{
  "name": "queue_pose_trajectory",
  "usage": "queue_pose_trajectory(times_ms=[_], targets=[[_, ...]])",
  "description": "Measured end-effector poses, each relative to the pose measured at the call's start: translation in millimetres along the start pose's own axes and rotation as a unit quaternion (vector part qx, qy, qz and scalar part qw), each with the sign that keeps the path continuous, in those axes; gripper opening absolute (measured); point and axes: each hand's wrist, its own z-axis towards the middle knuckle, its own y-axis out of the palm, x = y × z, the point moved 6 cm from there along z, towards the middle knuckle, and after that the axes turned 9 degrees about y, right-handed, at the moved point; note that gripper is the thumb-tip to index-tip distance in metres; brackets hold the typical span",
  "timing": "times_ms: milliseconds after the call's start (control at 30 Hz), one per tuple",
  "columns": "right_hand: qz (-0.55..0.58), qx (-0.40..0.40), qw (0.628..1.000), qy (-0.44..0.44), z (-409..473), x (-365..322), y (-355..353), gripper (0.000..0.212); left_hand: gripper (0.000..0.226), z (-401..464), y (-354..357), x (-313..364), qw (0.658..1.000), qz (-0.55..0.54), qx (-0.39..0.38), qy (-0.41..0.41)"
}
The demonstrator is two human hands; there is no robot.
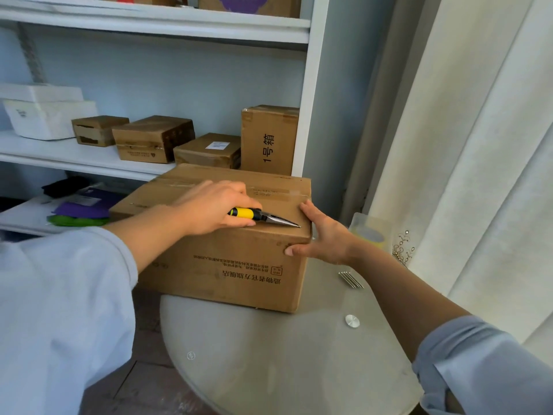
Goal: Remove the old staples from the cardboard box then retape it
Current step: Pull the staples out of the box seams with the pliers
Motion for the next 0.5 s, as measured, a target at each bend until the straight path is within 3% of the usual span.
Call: queue_pose_trajectory(times_ms=[167, 300, 500], targets=[[-0.048, 0.047, 0.998, 0.001, -11.8, -7.2, 0.1, 0.100, 0.041, -12.6, 8.5, 3.5, 0.997, -0.044, 0.042, -0.049], [-0.061, 0.098, 0.993, -0.003, -24.1, -7.7, 2.5, 0.094, 0.045, -11.8, 6.3, 6.0, 0.998, -0.051, 0.024, -0.040], [-0.065, 0.095, 0.993, 0.015, -19.9, -7.3, -3.5, 0.090, 0.050, -0.3, -2.7, 3.6, 1.000, -0.016, -0.005, -0.015]])
